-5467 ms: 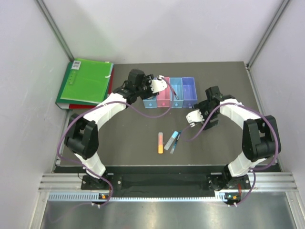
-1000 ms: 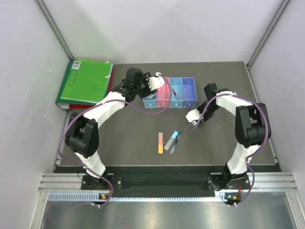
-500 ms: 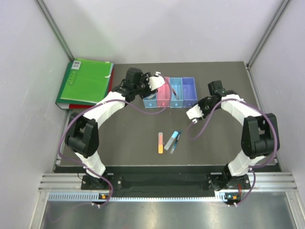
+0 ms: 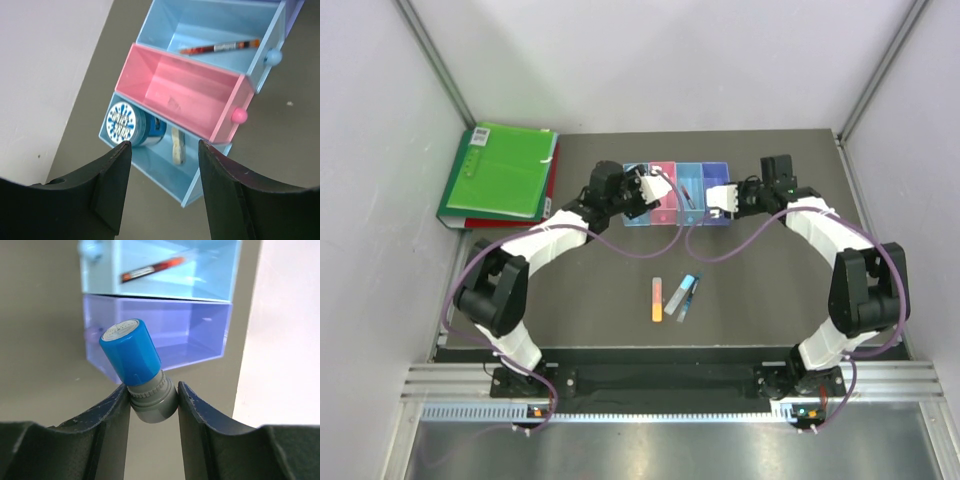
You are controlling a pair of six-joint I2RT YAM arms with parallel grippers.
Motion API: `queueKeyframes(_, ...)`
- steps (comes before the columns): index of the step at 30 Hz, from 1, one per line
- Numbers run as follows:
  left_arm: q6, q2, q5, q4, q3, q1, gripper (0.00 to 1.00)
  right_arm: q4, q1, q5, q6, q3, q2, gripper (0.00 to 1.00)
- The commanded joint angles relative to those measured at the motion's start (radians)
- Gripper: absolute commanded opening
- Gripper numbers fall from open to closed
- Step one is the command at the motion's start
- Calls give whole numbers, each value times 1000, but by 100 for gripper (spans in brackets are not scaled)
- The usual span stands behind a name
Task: Sort the stationery into containers
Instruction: Place the stationery in the storage box.
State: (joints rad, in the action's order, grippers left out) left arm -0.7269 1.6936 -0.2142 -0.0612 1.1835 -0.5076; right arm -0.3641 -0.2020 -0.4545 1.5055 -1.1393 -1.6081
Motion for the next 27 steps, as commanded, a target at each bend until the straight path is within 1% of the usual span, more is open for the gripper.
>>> queueKeyframes(1, 49, -54, -40, -259, -56, -12, 61, 135, -10, -18, -212, -56, 25, 3)
queueKeyframes(3, 55, -51, -56, -333, -106, -16, 60, 152, -17, -10, -255, -51, 33, 3)
queueKeyframes(4, 58, -39, -66, -409, -122, -19, 60, 183, -17, -12, -277, -47, 36, 3)
queueKeyframes(6, 84, -23, -70, -477, -154, -28, 60, 195, -20, -15, -342, -51, 39, 3)
queueKeyframes(7, 95, -6, -73, -538, -162, -28, 60, 203, -20, -15, -364, -62, 39, 3)
queueKeyframes(11, 136, 29, -79, -635, -180, -40, 60, 203, -22, -19, -493, -106, 24, 3)
queueKeyframes(15, 146, 40, -97, -661, -171, -51, 60, 212, -28, -35, -573, -117, 31, 3)
queueKeyframes(17, 155, 47, -114, -666, -165, -52, 60, 218, -34, -36, -585, -116, 31, 3)
queueKeyframes(20, 176, 52, -168, -677, -157, -55, 59, 235, -43, -32, -611, -109, 33, 3)
queueKeyframes(23, 192, 48, -263, -658, -140, -57, 59, 252, -51, -21, -611, -96, 37, 3)
queueKeyframes(24, 192, 43, -319, -643, -139, -60, 59, 257, -56, -12, -610, -91, 39, 3)
queueKeyframes(27, 192, 31, -428, -650, -146, -58, 60, 267, -62, -1, -604, -74, 47, 3)
